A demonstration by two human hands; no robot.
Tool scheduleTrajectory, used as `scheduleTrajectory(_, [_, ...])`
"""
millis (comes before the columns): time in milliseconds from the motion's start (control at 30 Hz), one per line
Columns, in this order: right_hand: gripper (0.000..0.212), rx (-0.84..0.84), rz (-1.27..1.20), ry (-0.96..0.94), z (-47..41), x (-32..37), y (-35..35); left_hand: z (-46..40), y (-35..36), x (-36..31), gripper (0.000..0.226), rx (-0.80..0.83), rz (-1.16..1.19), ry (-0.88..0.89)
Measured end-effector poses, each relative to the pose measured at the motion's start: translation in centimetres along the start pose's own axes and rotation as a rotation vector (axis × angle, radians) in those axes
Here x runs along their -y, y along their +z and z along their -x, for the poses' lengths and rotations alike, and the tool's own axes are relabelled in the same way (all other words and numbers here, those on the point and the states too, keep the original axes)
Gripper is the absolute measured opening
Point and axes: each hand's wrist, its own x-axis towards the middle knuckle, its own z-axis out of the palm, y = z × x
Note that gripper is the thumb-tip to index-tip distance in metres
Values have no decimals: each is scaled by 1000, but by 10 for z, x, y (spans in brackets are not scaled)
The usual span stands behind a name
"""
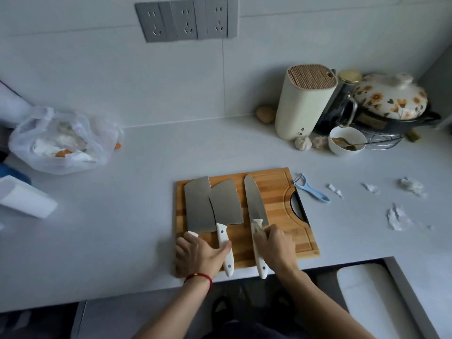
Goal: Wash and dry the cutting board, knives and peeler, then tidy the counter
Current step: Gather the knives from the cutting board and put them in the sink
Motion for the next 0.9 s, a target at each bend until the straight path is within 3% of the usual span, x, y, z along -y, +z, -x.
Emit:
scheduleTrajectory(167, [39,-55,219,-79,17,5,18,3,7,-14,99,-9,-52,-6])
scheduleTrajectory(300, [30,-35,238,-49,15,13,19,7,17,-29,108,12,-77,-10])
scheduleTrajectory(633, [26,-3,-31,-44,17,13,15,2,19,-46,111,15,78,-147])
scheduleTrajectory(900, [38,56,-101,-13,19,11,13,0,4,-47,97,21,81,-70])
